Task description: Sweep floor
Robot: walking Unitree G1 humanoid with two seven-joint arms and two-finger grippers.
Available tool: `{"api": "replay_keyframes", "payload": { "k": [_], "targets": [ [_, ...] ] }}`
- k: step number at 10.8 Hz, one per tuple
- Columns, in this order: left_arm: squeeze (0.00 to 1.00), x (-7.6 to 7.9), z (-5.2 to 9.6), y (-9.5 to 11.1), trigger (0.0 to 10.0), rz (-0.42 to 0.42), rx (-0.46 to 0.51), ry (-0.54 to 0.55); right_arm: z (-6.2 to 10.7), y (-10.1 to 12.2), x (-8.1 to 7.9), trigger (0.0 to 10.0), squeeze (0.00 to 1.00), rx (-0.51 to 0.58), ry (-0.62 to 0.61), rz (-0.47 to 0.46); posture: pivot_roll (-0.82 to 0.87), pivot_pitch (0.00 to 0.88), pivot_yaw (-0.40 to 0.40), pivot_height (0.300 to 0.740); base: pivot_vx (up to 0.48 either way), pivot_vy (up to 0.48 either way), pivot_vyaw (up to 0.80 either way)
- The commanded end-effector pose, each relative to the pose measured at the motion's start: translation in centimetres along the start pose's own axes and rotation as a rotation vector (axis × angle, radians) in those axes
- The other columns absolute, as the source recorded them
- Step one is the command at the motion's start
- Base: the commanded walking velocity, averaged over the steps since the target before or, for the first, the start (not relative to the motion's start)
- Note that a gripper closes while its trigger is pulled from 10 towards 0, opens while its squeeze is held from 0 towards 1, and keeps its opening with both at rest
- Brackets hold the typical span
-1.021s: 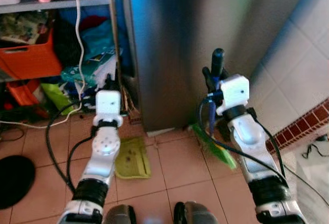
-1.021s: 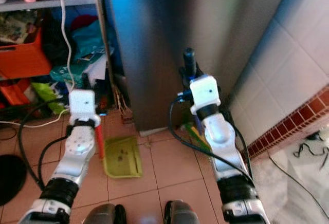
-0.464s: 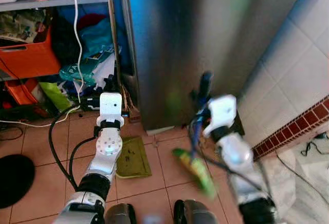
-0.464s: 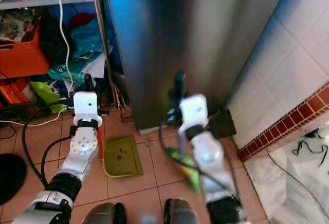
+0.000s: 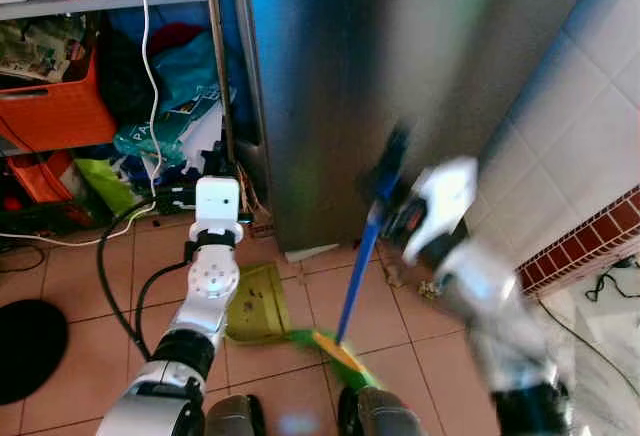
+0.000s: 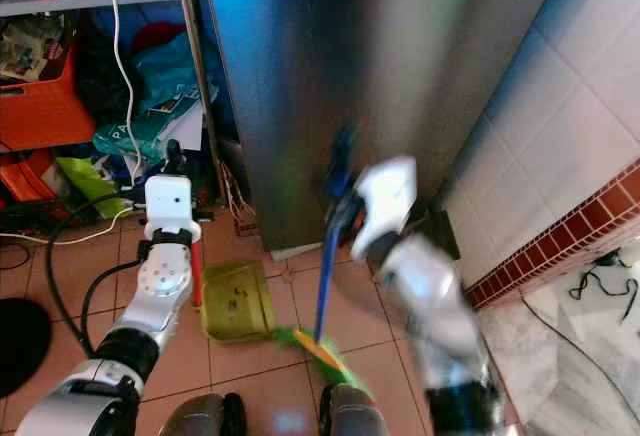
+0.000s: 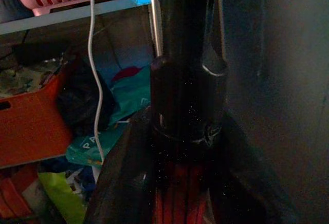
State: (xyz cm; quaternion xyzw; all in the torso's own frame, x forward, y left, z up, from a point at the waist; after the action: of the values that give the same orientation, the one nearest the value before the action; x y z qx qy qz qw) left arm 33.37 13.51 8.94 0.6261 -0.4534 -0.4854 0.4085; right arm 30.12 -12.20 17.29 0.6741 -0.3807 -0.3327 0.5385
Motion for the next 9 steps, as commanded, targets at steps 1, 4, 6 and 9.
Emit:
{"api": "replay_keyframes", "payload": {
  "k": [1,4,6,9],
  "targets": [
    [0.00,0.6,1.1,-1.7,10.0,-0.032,-0.080,-0.038,-0.5,3.4,1.4,10.0,0.00,0.127,-0.055,0.111,-0.16,0.167,-0.024,0.740,0.000,0.000,0.00],
    [0.00,0.2,1.3,-1.9,10.0,-0.039,-0.073,-0.040,-3.1,9.4,5.1,10.0,0.00,0.290,-0.211,0.311,-0.13,0.163,-0.029,0.740,0.000,0.000,0.00],
    [0.00,0.0,1.4,-1.9,10.0,-0.041,-0.068,-0.036,-4.0,11.2,6.0,10.0,0.00,0.341,-0.233,0.380,-0.12,0.161,-0.036,0.740,0.000,0.000,0.00],
    [0.00,0.0,1.4,-1.6,10.0,-0.037,-0.053,-0.036,-4.1,8.7,5.7,10.0,0.00,0.320,-0.196,0.615,-0.10,0.177,-0.033,0.740,0.000,0.000,0.00]
  ]
}}
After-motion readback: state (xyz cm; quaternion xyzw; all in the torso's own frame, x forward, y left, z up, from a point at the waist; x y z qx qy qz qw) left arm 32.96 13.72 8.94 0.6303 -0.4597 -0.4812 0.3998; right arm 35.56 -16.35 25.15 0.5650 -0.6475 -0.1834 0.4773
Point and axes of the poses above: a point about 5 cm out from each wrist's last joint towards the gripper, its own z axis pointing back from the gripper into the wrist, its own y axis along the axis of the wrist's last joint, x = y × z, the point moved 1 cm from there along -z, pointing out of the wrist towards the gripper, and after that the axes turned 3 degrees about -z, right-handed, at the moved point
